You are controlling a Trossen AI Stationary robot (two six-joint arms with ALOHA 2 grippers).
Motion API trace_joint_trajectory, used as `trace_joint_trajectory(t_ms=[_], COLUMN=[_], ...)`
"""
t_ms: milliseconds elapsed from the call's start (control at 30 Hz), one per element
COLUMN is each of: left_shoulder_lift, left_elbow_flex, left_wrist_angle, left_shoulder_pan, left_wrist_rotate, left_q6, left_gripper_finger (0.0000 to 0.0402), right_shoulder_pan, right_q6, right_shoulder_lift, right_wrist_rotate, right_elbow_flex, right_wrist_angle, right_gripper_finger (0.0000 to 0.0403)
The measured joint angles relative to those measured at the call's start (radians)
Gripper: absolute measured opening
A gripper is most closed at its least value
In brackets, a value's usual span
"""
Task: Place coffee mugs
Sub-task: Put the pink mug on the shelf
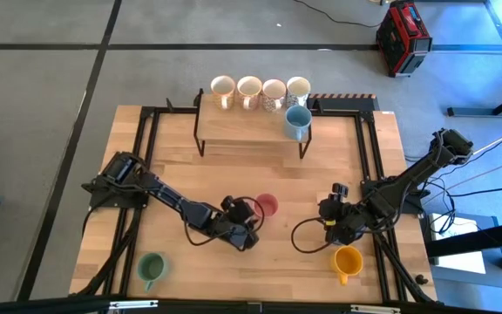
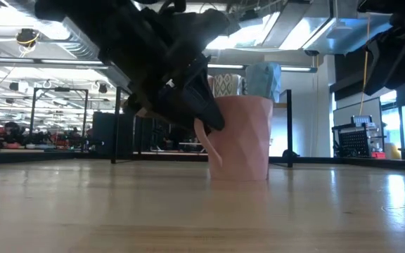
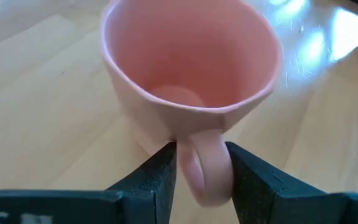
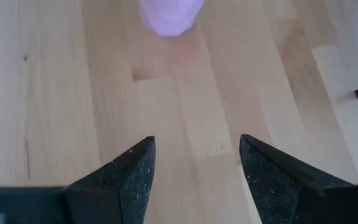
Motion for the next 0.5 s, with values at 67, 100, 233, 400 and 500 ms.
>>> trace_joint_trajectory(t_ms=[67,100,233,400,500], left_shoulder_lift=[0.0,0.0,0.001,0.001,0.001], left_elbow_flex=[0.0,0.0,0.0,0.0,0.0], left_wrist_angle=[0.0,0.0,-0.012,-0.055,-0.055], left_shoulder_pan=[0.003,0.003,0.002,0.013,0.016], left_wrist_rotate=[-0.003,-0.007,-0.037,-0.035,-0.034], left_q6=[-0.021,-0.022,-0.023,-0.02,0.002], left_gripper_finger=[0.0126,0.0124,0.0106,0.0041,0.0037], right_shoulder_pan=[0.0,0.0,0.0,0.0,0.0], right_q6=[-0.001,-0.001,-0.001,-0.002,-0.006], right_shoulder_lift=[0.0,0.0,0.0,0.0,0.0], right_wrist_rotate=[-0.001,-0.001,-0.001,-0.001,0.0], right_elbow_flex=[0.0,0.0,0.0,0.0,0.0], right_wrist_angle=[0.007,0.008,0.009,0.009,0.008], right_gripper_finger=[0.0223,0.0223,0.0223,0.0223,0.0223])
